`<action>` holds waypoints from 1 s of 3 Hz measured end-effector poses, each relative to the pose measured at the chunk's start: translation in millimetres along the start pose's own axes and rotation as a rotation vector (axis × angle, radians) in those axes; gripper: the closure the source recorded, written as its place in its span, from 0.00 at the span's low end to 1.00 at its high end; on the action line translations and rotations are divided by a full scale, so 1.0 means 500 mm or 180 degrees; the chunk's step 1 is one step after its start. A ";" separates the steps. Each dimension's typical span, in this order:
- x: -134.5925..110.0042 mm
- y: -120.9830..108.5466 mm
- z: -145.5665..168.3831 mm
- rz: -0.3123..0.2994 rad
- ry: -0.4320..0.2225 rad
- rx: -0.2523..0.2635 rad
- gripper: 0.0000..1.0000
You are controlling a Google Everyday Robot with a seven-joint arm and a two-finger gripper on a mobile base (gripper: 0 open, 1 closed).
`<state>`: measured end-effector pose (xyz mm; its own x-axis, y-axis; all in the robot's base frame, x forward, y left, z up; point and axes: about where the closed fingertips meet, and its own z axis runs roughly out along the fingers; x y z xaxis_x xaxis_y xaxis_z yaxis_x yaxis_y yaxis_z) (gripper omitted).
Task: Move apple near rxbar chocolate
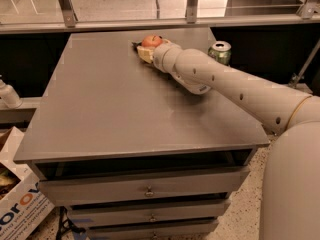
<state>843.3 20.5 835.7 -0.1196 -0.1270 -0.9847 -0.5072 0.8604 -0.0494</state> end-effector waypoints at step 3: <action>0.011 0.013 -0.018 0.0097 0.0030 -0.0027 0.00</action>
Offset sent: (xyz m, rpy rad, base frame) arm -0.0298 -0.0049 -0.0141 0.0494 0.0644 -0.0090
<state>831.5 21.0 831.5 -0.1430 -0.1055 -0.9841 -0.5104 0.8598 -0.0180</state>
